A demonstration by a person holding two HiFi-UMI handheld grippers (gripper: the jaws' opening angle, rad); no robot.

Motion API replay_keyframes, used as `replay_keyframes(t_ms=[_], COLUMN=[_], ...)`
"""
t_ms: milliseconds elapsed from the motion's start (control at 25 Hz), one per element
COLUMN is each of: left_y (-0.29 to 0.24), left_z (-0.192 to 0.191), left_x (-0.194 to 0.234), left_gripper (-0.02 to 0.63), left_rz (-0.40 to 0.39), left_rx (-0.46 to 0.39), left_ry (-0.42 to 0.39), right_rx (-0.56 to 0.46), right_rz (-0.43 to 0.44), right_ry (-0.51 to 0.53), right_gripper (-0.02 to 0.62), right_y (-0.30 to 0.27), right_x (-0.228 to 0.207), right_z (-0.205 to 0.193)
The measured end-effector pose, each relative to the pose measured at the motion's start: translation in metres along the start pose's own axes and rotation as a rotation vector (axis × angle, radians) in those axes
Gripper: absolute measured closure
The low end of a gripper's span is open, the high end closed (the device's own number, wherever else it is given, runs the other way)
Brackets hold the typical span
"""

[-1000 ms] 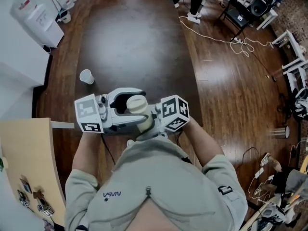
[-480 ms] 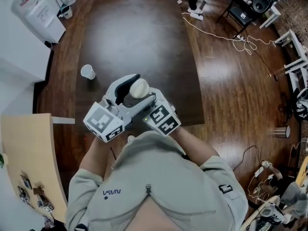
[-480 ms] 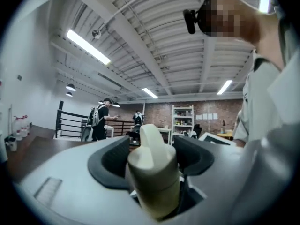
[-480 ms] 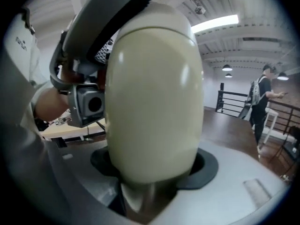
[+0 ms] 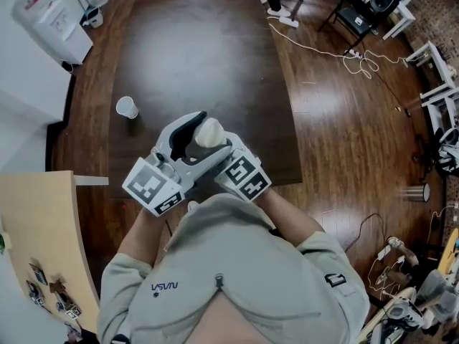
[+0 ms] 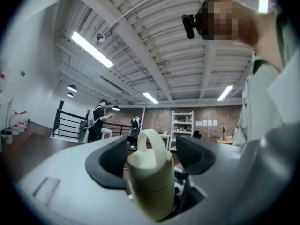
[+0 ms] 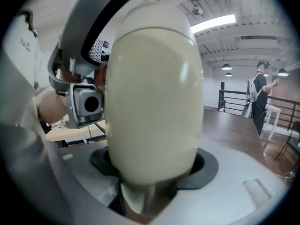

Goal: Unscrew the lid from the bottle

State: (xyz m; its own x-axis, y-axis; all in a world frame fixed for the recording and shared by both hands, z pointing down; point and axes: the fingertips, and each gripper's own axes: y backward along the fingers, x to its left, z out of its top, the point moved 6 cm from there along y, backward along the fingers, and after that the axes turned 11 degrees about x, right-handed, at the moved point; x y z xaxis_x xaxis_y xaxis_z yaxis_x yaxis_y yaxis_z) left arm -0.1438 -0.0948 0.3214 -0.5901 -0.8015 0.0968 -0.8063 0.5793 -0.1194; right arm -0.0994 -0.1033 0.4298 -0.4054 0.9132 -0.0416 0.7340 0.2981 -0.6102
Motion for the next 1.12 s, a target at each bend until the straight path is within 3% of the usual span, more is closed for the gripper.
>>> replay_keyframes(t_ms=[80, 200, 400, 520, 640, 800, 920, 1120], left_y=[0.012, 0.03, 0.042, 0.042, 0.039, 0.037, 0.036, 0.03], left_z=[0.007, 0.015, 0.022, 0.016, 0.022, 0.023, 0.023, 0.022], left_x=[-0.001, 0.005, 0.001, -0.008, -0.016, -0.023, -0.031, -0.029], left_gripper=[0.255, 0.253, 0.241, 0.229, 0.224, 0.23, 0.289, 0.319], left_rz=[-0.099, -0.234, -0.434, -0.593, -0.72, -0.84, -0.885, -0.792], left_rx=[-0.051, -0.087, -0.06, -0.054, -0.051, -0.041, -0.006, 0.005], left_ry=[0.028, 0.075, 0.053, 0.099, 0.109, 0.108, 0.07, 0.054], right_rx=[-0.027, -0.065, -0.066, -0.051, -0.008, 0.037, 0.044, 0.027], right_rz=[0.122, 0.382, 0.744, 0.944, 1.092, 1.161, 1.151, 1.011], right_ry=[0.007, 0.041, 0.156, 0.207, 0.251, 0.258, 0.253, 0.247], right_gripper=[0.298, 0.298, 0.298, 0.298, 0.298, 0.298, 0.298, 0.298], right_y=[0.007, 0.022, 0.051, 0.067, 0.075, 0.074, 0.071, 0.062], right_x=[0.004, 0.016, 0.047, 0.065, 0.079, 0.086, 0.086, 0.076], right_z=[0.001, 0.007, 0.017, 0.019, 0.019, 0.016, 0.013, 0.013])
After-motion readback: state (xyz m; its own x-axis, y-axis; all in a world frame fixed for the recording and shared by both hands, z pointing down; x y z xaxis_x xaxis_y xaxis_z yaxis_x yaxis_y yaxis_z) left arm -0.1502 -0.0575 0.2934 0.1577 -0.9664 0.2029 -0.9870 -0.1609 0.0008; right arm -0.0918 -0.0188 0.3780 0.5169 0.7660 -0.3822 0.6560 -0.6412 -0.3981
